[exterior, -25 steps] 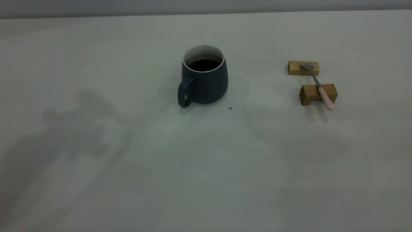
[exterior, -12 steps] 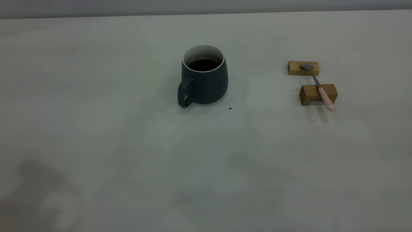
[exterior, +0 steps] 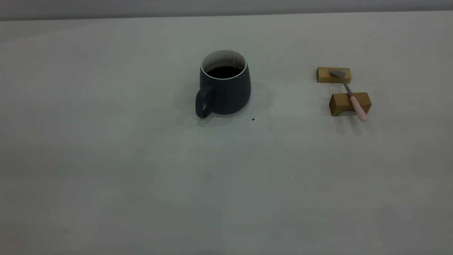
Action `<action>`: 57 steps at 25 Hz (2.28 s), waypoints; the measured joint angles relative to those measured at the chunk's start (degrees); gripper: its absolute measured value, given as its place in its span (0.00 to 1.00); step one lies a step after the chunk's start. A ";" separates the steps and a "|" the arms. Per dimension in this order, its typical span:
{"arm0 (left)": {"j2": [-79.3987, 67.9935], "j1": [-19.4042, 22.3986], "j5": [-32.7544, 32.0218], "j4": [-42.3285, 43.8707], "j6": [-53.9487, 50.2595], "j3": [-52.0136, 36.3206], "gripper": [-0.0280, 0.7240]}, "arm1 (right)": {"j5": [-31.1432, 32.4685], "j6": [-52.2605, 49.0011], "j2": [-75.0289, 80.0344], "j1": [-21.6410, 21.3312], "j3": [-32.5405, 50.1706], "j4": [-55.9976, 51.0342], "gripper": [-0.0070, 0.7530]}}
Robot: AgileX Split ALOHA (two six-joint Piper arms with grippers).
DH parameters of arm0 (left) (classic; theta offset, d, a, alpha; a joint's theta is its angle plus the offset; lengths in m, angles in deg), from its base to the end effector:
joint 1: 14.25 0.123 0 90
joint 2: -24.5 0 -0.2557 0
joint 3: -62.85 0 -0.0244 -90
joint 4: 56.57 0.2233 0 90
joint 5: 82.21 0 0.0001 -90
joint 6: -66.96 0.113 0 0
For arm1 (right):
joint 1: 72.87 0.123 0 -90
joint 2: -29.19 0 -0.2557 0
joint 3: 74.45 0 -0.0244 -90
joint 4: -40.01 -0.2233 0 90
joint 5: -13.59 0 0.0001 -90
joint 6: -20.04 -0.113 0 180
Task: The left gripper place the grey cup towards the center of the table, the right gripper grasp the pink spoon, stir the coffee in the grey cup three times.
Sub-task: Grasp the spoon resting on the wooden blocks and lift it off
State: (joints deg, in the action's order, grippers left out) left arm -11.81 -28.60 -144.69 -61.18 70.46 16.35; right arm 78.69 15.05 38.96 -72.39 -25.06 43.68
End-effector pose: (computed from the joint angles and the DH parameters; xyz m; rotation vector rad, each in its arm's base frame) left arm 0.0723 -0.0268 0.2339 0.3755 2.5127 -0.1800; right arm 0.0205 -0.0064 0.2383 0.0893 2.1651 -0.0237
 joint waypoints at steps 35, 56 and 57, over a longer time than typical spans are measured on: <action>28.69 9.30 -2.76 0.92 -0.95 -1.61 0.68 | -33.08 27.81 45.15 0.00 -1.37 -34.84 0.54; 28.69 9.30 -2.76 0.92 -1.00 -1.61 0.68 | -38.55 41.69 105.00 4.32 -24.03 -42.92 0.68; 28.69 9.30 -2.76 0.92 -1.00 -1.61 0.68 | -38.55 40.41 107.36 4.89 -25.80 -41.33 0.68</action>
State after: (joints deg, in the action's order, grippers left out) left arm 16.87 -19.30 -147.46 -60.26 69.46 14.75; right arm 40.14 55.46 146.32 -67.51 -50.85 2.35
